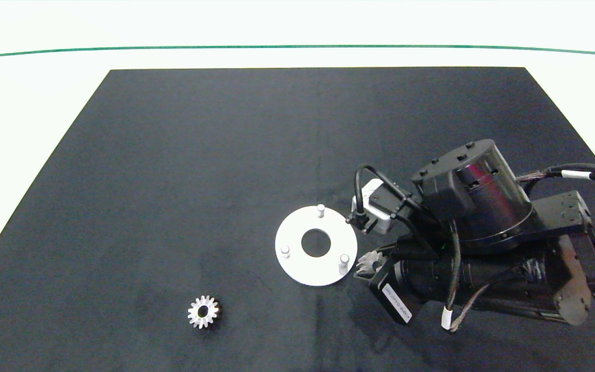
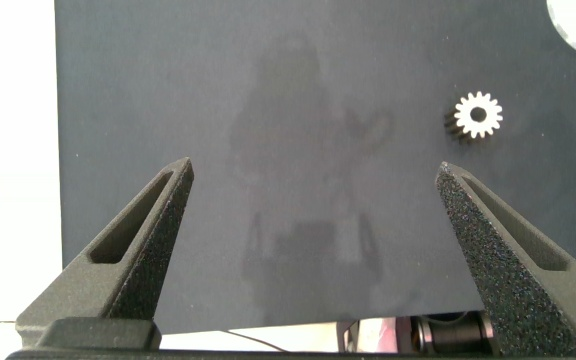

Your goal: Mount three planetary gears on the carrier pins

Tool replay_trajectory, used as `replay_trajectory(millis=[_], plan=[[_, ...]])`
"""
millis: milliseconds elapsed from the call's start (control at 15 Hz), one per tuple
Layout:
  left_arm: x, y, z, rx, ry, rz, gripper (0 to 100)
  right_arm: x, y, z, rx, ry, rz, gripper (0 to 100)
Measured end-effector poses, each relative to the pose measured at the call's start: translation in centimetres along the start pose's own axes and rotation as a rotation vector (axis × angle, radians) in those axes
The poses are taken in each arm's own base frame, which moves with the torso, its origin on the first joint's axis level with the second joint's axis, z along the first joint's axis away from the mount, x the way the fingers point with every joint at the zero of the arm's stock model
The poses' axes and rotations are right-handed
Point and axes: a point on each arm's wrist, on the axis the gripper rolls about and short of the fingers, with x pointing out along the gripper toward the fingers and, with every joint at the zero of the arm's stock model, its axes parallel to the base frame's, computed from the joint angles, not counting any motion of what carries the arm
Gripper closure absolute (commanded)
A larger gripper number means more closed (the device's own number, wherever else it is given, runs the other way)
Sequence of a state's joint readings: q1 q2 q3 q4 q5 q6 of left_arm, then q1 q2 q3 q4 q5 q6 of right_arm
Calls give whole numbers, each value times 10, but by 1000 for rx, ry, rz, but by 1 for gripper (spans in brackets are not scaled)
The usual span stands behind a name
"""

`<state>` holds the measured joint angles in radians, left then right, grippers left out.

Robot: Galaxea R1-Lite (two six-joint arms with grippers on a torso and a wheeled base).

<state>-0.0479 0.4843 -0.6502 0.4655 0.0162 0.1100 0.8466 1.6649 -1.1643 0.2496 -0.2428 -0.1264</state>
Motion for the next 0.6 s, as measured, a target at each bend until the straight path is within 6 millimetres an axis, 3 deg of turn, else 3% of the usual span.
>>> replay_trajectory(millis=[600], plan=[[3, 0, 1, 0, 10, 0, 0, 15, 2, 13, -18, 52, 5, 87]])
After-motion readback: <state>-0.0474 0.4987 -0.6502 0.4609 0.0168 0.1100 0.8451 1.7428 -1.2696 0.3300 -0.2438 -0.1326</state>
